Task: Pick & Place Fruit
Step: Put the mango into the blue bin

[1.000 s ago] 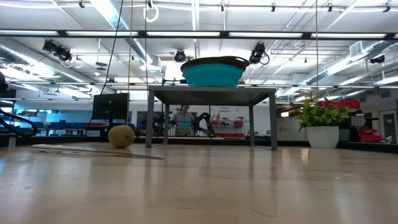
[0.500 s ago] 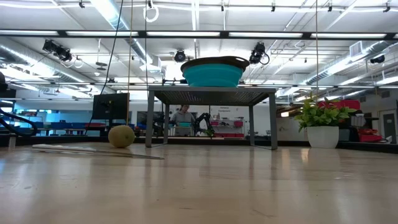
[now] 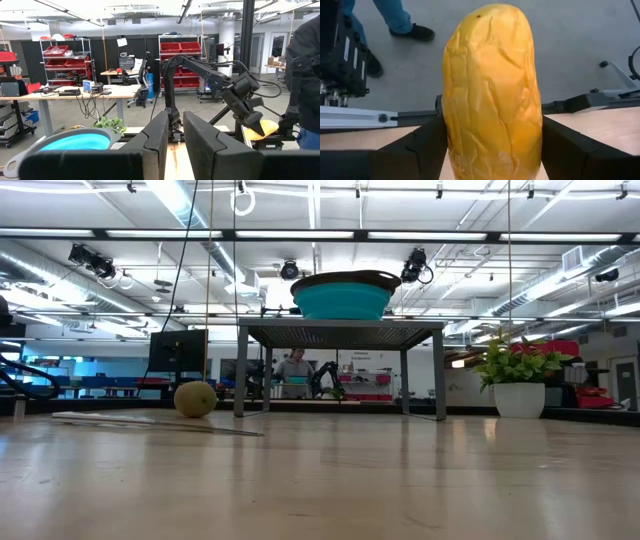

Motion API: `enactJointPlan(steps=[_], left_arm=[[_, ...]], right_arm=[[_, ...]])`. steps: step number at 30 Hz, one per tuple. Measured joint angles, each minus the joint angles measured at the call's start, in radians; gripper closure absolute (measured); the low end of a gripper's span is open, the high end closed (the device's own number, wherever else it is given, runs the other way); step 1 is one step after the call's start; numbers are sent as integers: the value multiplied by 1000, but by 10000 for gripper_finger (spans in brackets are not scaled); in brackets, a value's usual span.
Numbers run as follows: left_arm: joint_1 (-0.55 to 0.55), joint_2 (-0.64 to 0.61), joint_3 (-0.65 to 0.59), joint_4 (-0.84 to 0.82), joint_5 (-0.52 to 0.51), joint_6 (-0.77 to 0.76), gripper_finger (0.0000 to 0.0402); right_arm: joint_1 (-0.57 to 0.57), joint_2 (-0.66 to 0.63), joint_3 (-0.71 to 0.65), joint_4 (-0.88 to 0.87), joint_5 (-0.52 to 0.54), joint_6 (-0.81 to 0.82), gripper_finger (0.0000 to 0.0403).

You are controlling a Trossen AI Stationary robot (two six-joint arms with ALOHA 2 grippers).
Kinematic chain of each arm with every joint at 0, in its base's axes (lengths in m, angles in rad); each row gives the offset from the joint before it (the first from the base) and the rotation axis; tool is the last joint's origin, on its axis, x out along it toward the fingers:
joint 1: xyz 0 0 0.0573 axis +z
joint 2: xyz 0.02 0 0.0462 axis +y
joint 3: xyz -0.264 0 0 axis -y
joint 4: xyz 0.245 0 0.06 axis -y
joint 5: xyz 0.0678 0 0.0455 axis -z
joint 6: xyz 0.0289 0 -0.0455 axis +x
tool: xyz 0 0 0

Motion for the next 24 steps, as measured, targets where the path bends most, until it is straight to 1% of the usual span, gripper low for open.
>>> enactJointPlan(steps=[5, 12, 20, 24], left_arm=[[0, 0, 0, 0, 0, 0, 334], [0, 0, 0, 0, 0, 0, 334], [0, 0, 0, 0, 0, 0, 334], [0, 0, 0, 0, 0, 0, 334]], right_arm=[[-17, -14, 0, 4, 9, 25, 133], [-57, -21, 0, 54, 119, 182, 133], [-112, -22, 0, 91, 121, 363, 133], [-139, -22, 0, 114, 113, 405, 133]])
